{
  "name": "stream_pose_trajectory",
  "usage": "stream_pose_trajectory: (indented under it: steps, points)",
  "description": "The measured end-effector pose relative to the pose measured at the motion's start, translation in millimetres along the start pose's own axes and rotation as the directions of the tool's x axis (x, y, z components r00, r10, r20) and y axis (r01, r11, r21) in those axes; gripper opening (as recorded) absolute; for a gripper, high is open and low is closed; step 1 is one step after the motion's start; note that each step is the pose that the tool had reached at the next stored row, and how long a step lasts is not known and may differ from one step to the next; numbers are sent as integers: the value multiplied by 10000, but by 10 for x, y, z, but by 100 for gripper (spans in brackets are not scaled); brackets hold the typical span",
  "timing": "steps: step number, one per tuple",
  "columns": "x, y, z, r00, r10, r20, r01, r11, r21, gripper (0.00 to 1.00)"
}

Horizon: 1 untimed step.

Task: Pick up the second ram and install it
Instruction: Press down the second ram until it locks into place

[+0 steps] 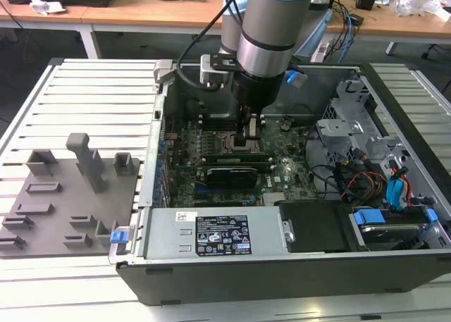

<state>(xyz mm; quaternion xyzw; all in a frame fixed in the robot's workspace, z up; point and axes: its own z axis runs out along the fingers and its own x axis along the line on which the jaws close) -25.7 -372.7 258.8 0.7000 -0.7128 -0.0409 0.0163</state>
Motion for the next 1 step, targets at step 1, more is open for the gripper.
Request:
stream_pose_trajectory:
  steps: [1]
  points:
    - [0,0,0,10000,0,1,0,10000,0,11]
